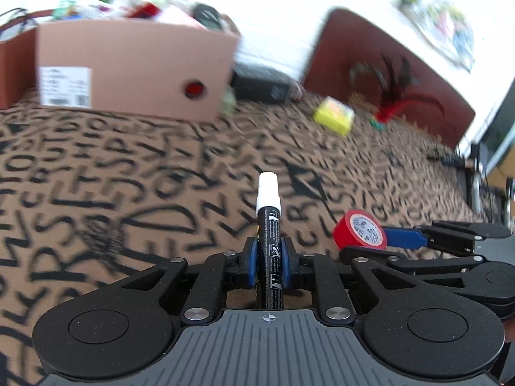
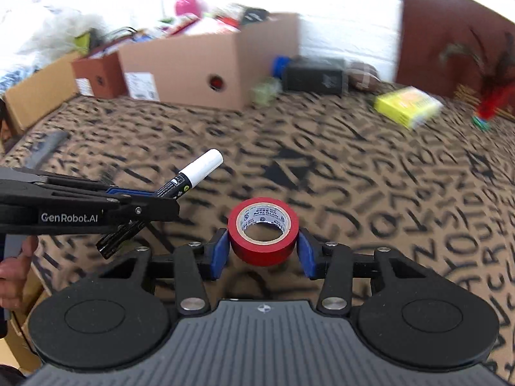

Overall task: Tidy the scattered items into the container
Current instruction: 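Lift the marker with the left gripper while the right lifts the tape toward the box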

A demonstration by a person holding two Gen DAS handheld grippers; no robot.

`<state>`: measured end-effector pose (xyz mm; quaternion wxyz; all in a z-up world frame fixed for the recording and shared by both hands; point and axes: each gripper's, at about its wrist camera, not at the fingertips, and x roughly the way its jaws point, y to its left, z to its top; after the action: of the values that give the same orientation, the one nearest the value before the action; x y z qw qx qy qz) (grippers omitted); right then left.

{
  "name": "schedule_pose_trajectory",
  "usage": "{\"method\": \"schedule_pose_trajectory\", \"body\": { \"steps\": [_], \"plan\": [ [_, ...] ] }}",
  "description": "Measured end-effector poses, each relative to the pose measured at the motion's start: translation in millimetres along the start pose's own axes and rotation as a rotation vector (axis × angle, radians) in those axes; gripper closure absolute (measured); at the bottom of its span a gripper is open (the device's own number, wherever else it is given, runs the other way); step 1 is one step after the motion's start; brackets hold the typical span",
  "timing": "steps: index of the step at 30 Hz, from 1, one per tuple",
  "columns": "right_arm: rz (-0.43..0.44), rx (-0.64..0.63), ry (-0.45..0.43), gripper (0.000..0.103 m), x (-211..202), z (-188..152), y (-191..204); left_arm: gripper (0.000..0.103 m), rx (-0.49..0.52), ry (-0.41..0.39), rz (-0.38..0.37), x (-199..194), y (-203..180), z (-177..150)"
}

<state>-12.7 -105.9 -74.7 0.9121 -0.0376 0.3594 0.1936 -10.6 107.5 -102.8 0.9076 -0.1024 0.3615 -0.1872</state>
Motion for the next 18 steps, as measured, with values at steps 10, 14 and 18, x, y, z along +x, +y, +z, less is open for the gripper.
{"method": "schedule_pose_trajectory", "body": {
  "steps": [10, 14, 18],
  "plan": [
    [0.125, -0.062, -0.112, 0.053, -8.4, 77.7, 30.2, 0.091, 0.039, -0.199, 0.046, -55.6, 32.8, 82.1],
    [0.153, -0.098, -0.175, 0.053, -2.9, 120.9, 41.0, 0.091, 0.046, -0.268, 0.091, -66.0, 45.7, 125.2],
    [0.142, -0.128, -0.244, 0.053, 5.8, 165.0, 51.2, 0.091, 0.028, -0.302, 0.122, -62.7, 62.8, 165.4]
  ]
}}
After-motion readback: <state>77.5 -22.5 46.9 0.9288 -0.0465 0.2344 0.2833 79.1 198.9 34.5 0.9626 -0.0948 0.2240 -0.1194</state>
